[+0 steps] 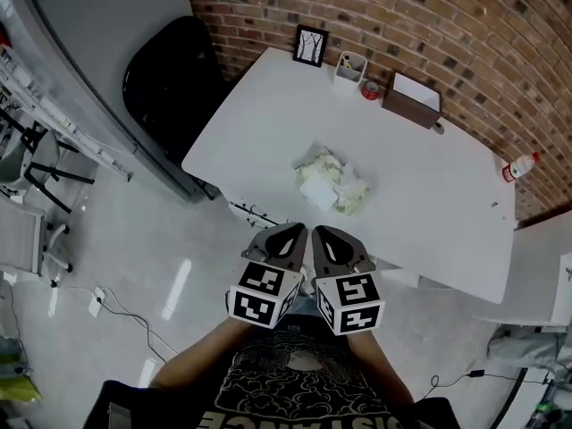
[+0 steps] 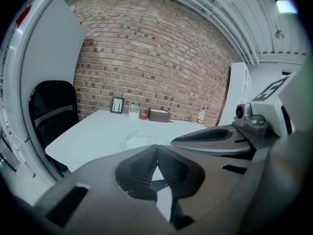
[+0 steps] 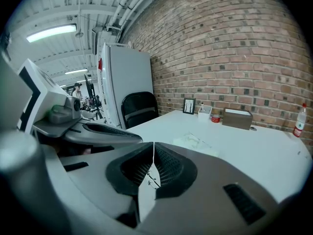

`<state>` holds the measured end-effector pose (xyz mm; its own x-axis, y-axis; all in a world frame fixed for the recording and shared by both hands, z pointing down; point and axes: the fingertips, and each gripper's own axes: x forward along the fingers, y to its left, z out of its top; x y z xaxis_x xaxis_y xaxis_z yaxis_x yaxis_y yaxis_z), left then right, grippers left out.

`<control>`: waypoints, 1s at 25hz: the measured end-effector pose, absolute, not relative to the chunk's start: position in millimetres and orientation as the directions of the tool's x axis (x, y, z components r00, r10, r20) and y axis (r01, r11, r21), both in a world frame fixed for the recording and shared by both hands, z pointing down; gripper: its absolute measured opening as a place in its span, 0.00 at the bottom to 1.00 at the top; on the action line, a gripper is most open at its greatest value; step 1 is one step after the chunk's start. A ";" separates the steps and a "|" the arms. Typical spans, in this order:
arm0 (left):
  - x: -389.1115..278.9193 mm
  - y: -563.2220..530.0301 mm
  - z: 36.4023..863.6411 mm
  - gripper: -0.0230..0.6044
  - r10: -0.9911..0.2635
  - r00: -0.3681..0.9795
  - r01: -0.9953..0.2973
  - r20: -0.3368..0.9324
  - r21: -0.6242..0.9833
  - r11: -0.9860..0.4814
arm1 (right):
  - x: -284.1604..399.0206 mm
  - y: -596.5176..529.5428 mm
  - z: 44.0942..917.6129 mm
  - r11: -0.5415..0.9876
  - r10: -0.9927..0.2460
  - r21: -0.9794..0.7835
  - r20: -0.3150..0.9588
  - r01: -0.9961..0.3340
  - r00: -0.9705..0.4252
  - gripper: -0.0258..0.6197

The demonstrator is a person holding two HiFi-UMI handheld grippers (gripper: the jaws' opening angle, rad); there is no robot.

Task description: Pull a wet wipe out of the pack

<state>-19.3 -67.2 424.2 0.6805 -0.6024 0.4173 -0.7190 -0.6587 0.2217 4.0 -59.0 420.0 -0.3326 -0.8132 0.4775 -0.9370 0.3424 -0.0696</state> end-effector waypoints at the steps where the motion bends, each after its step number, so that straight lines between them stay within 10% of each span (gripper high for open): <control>1: -16.8 -72.0 426.1 0.06 -0.599 0.680 -0.719 0.422 0.224 -0.658 | 6.2 -64.3 422.4 0.342 -0.810 -0.073 0.483 -0.937 -0.334 0.07; 25: 40.6 -176.8 462.2 0.06 -0.565 0.641 -0.731 0.520 0.190 -0.655 | 61.7 -171.7 456.6 0.367 -0.757 -0.160 0.520 -0.916 -0.395 0.07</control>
<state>40.6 -176.8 462.2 0.6410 -0.5648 0.5197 -0.7314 -0.6549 0.1904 61.7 -171.7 456.6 -0.3946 -0.7573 0.5205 -0.9162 0.3674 -0.1600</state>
